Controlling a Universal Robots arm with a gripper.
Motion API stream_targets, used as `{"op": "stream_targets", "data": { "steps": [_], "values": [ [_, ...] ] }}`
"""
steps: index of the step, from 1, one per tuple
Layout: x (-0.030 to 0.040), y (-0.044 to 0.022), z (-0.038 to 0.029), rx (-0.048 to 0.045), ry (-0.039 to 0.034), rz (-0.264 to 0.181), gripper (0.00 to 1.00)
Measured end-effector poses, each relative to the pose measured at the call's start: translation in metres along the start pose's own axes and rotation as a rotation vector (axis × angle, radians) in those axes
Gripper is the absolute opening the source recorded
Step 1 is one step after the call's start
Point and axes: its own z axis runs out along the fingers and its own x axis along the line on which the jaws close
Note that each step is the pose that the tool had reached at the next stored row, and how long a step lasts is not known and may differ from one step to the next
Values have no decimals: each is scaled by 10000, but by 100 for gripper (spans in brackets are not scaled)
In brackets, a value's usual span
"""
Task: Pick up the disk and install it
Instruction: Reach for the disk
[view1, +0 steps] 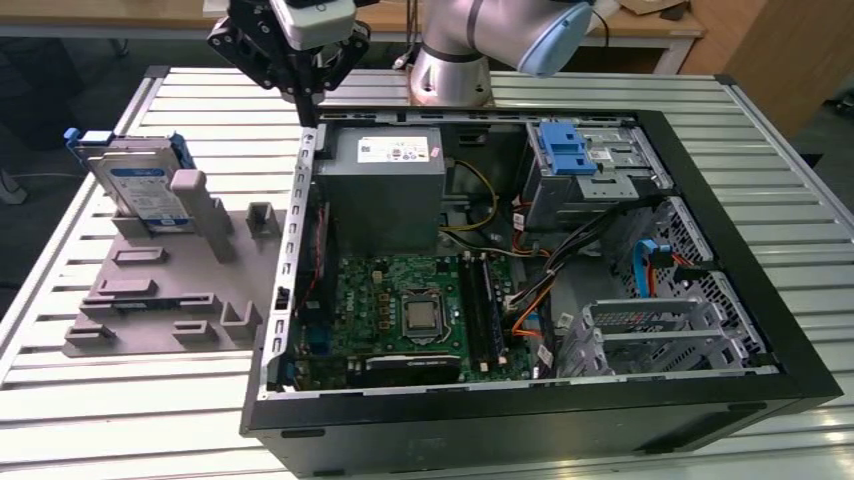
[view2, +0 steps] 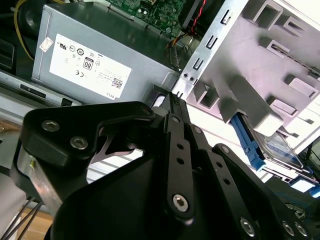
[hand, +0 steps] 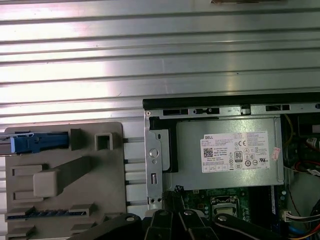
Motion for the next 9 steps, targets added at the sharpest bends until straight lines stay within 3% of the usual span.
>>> {"op": "stream_targets", "data": {
  "steps": [9],
  "values": [
    [24, -2, 0, 0, -1, 0, 11]
  ]
}}
